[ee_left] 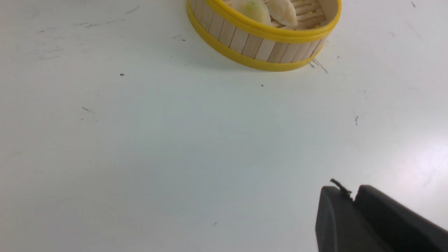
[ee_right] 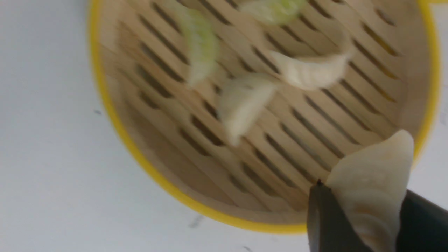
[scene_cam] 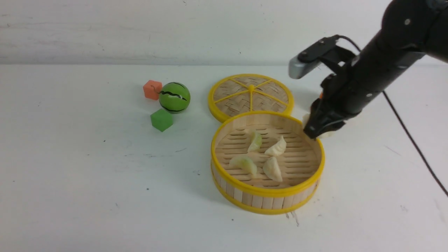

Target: Put the dumplings into the steamer on the white table.

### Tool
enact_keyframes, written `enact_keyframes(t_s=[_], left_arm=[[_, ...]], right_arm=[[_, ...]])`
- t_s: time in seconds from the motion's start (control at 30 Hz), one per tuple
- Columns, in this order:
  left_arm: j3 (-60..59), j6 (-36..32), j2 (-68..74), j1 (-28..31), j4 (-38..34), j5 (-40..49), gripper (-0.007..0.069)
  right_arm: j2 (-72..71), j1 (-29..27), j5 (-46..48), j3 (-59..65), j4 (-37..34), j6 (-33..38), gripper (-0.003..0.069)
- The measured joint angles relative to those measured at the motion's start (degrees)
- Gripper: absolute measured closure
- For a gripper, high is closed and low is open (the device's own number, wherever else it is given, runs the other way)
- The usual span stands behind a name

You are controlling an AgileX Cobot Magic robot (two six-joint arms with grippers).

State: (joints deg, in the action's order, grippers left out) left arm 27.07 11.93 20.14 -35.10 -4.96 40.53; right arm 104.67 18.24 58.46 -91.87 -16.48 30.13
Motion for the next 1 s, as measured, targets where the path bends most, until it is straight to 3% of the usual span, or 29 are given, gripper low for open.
enact_keyframes(t_s=[0.2, 0.43, 0.57, 0.67, 0.77, 0.9, 1.0], left_arm=[[0.0, 0.0, 0.0, 0.0, 0.14, 0.62, 0.0551], [0.0, 0.0, 0.0, 0.0, 0.14, 2.78, 0.0547], [0.0, 0.0, 0.0, 0.0, 0.18, 2.96, 0.0544], [0.0, 0.0, 0.0, 0.0, 0.26, 2.98, 0.0539], [0.0, 0.0, 0.0, 0.0, 0.26, 2.98, 0.0535], [0.0, 0.0, 0.0, 0.0, 0.26, 3.03, 0.0531], [0.0, 0.0, 0.0, 0.0, 0.26, 3.03, 0.0525]], right_arm=[[4.76, 4.0, -4.83, 0.25, 1.94, -11.72, 0.0465], [10.76, 4.19, -7.16, 0.37, 8.52, -23.14, 0.0465], [11.19, 4.19, -7.35, 0.37, 9.45, -24.68, 0.0428], [11.13, 4.19, -6.85, 0.32, 9.45, -24.68, 0.0299], [10.1, 4.19, -4.38, 0.32, 9.45, -24.68, 0.0214], [5.44, 4.19, -1.68, 0.37, 8.75, -23.51, 0.0203], [-1.81, 4.19, -0.41, 0.37, 7.33, -22.44, 0.028]])
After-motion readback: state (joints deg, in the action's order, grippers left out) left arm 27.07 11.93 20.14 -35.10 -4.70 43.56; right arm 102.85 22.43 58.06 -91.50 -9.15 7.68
